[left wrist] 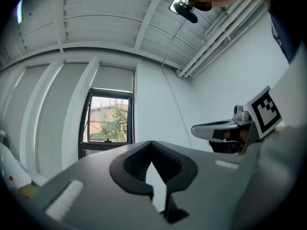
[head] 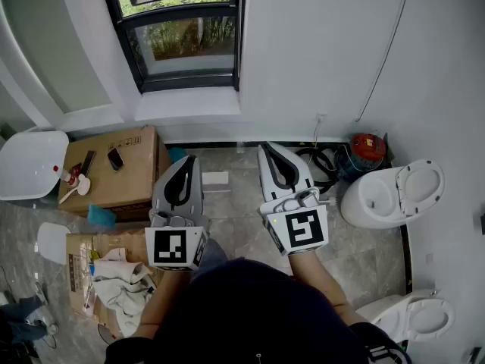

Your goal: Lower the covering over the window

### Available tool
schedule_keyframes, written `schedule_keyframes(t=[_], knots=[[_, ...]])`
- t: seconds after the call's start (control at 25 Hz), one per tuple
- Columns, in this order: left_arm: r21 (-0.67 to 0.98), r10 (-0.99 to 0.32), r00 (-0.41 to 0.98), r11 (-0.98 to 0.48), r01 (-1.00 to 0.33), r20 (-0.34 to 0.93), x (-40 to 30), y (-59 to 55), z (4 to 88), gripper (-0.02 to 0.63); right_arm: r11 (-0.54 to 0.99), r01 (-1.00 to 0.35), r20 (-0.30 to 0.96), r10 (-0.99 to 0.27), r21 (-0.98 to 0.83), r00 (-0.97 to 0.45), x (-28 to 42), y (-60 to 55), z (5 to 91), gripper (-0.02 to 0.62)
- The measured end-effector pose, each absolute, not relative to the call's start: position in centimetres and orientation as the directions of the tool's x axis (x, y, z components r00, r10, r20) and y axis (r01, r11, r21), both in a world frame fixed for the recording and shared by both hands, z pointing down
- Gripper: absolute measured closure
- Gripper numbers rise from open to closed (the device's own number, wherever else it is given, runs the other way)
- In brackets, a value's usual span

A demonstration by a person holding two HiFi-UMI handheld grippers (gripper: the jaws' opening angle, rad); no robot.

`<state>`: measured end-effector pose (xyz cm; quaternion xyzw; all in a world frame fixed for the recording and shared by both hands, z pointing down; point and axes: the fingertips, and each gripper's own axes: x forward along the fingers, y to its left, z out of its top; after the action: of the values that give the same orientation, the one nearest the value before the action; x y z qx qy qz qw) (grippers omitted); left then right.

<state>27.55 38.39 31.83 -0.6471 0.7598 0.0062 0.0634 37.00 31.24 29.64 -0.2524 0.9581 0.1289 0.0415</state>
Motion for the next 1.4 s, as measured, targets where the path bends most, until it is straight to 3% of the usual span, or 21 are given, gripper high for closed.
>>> schedule_keyframes(t=[0.36,0.68,1.12,1.4], knots=[[-0.055,-0.988,-0.122,0.127,-0.990,-0.089,24.8,35.4,33.7,0.601,0.873,-0.467,-0.133,-0.451,0.140,-0.882,33.2,28.8,32.1,0.583],[-0.032,-0.996,-0.020,0.023,-0.999,-0.083,16.4,26.6,35.8,0.600,0.850,-0.502,-0.090,-0.494,0.162,-0.865,24.1,20.8,33.9,0.582],[-0.099,-0.977,0.154,-0.140,-0.985,-0.150,5.0,13.2,32.7,0.600,0.736,-0.643,-0.149,-0.626,0.211,-0.765,13.1,8.6,32.1,0.583],[-0.050,-0.961,0.240,-0.235,-0.971,-0.137,2.5,8.3,34.9,0.600,0.671,-0.717,-0.024,-0.727,0.188,-0.687,11.7,4.7,35.2,0.582]])
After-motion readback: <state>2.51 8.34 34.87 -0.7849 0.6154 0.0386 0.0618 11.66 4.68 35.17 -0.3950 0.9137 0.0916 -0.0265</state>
